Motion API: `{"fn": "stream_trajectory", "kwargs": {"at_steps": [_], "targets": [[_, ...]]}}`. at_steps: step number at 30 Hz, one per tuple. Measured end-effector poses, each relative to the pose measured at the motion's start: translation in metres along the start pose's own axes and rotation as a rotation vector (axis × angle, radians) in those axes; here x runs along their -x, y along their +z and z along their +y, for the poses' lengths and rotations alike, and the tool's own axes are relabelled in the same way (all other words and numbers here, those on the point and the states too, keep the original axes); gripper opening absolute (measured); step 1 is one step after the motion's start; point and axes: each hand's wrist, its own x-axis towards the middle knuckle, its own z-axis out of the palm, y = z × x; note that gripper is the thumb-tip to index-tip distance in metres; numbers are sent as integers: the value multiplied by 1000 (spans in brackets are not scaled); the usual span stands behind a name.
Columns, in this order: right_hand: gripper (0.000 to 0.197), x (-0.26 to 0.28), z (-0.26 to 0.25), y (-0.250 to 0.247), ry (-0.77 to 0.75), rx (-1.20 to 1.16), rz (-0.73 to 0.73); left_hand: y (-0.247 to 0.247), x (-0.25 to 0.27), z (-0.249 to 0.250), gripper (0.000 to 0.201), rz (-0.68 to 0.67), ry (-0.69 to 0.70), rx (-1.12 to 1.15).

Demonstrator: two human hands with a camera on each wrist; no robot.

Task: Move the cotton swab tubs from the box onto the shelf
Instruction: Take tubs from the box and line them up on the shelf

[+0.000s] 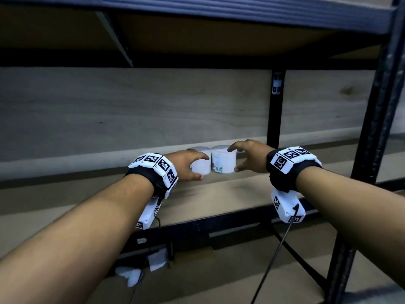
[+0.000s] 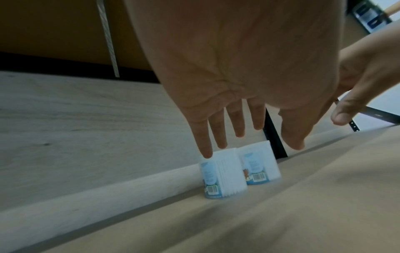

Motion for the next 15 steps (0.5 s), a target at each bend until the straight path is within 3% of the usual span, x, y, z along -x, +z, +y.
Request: {"fn": "stream_trajectory", "kwargs": {"at_steps": [5, 15], "targets": [[68, 35, -4, -10, -30, -78, -1, -11, 33, 26, 64, 13, 12, 100], [47, 115, -16, 6, -100, -242, -29, 3, 106, 77, 47, -53, 83, 255]]}}
